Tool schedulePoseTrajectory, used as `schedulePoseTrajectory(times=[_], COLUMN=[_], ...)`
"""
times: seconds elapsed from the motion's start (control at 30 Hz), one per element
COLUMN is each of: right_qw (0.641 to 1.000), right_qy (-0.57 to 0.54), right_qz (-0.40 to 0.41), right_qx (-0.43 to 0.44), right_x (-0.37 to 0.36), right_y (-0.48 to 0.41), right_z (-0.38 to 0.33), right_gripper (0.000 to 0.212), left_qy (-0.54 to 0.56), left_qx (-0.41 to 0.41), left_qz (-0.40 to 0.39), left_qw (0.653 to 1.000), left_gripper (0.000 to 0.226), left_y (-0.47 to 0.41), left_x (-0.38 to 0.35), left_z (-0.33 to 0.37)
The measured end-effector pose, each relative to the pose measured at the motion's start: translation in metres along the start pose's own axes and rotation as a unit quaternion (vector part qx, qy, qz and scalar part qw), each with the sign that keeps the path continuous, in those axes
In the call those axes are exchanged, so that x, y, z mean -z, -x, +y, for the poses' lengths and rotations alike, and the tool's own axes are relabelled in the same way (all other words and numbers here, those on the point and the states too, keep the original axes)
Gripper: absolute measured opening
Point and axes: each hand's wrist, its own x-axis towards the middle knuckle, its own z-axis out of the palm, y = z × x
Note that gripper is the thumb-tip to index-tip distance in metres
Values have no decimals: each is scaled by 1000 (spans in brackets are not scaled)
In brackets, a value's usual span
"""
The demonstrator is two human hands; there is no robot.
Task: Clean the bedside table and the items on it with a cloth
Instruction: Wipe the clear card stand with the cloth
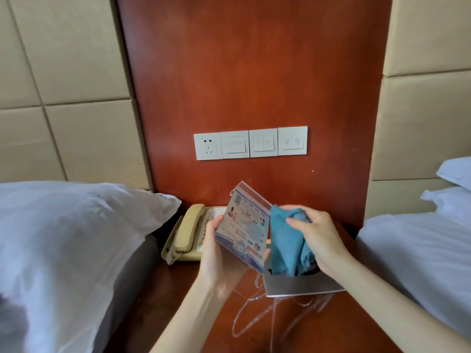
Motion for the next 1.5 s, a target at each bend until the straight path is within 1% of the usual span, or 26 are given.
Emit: schedulePoseTrajectory(times=[0.07, 0.1, 0.17, 0.23, 0.3, 0.37, 0.4, 0.47, 0.53, 0.6, 0.7, 0.83, 1.0, 1.07, 1.2, 1.27, 1.3, 1.33, 1.37, 1.43, 1.47, 1.5], right_qw=[991, 984, 977, 980, 979, 975, 977, 983, 985, 982, 982, 985, 978, 980, 986, 989, 990, 992, 993, 993, 990, 986], right_qy=[36, 48, 59, 75, 117, 157, 161, 130, 108, 125, 119, 93, 139, 124, 76, 51, 40, 33, 30, 50, 74, 103], right_qz=[105, 129, 127, 70, -12, -62, -77, -109, -132, -141, -147, -146, -152, -148, -140, -135, -129, -119, -108, -87, -82, -80], right_qx=[76, 112, 158, 169, 164, 142, 121, 65, 32, 30, 17, 3, 42, 48, 41, 29, 26, 28, 35, 65, 84, 102], right_x=[2, 2, -1, -5, -11, -15, -15, -11, -5, 0, 6, 11, 5, 1, -4, -5, -6, -7, -9, -14, -17, -19], right_y=[-7, -10, -16, -24, -31, -37, -40, -43, -44, -43, -38, -31, -29, -29, -31, -33, -34, -34, -35, -35, -34, -33], right_z=[-5, -10, -22, -32, -39, -43, -44, -44, -41, -35, -26, -23, -38, -46, -59, -62, -63, -64, -64, -65, -66, -66], right_gripper=[40, 42, 40, 35, 37, 34, 30, 22, 20, 19, 20, 21, 17, 19, 21, 21, 20, 20, 19, 18, 18, 18], left_qy=[3, 4, 2, -8, -27, -35, -34, -26, -8, -1, -13, -15, -8, -12, -55, -116, -169, -246, -332, -472, -507, -525], left_qx=[-2, -1, 8, 33, 54, 58, 58, 57, 58, 53, 39, 38, 68, 80, 74, 54, 38, 12, -25, -108, -146, -175], left_qz=[-9, -13, -22, -33, -42, -53, -57, -60, -57, -60, -49, -44, -44, -45, -42, -25, -15, -12, -11, 16, 33, 45], left_qw=[1000, 1000, 1000, 999, 997, 996, 996, 996, 997, 997, 998, 998, 997, 996, 995, 991, 985, 969, 943, 875, 849, 832], left_gripper=[52, 49, 46, 48, 52, 56, 57, 58, 63, 61, 49, 50, 53, 57, 59, 54, 44, 36, 31, 34, 39, 42], left_y=[2, 2, 4, 6, 8, 9, 9, 11, 12, 11, 10, 10, 15, 18, 20, 21, 22, 24, 26, 26, 25, 25], left_x=[5, 6, 4, 0, -6, -9, -9, -7, -4, -3, -3, -2, -2, -2, -8, -11, -14, -16, -19, -23, -24, -23], left_z=[-1, -1, -2, -2, -2, -1, -1, 0, 0, 2, 5, 5, 2, 1, 6, 12, 14, 15, 17, 18, 18, 18])
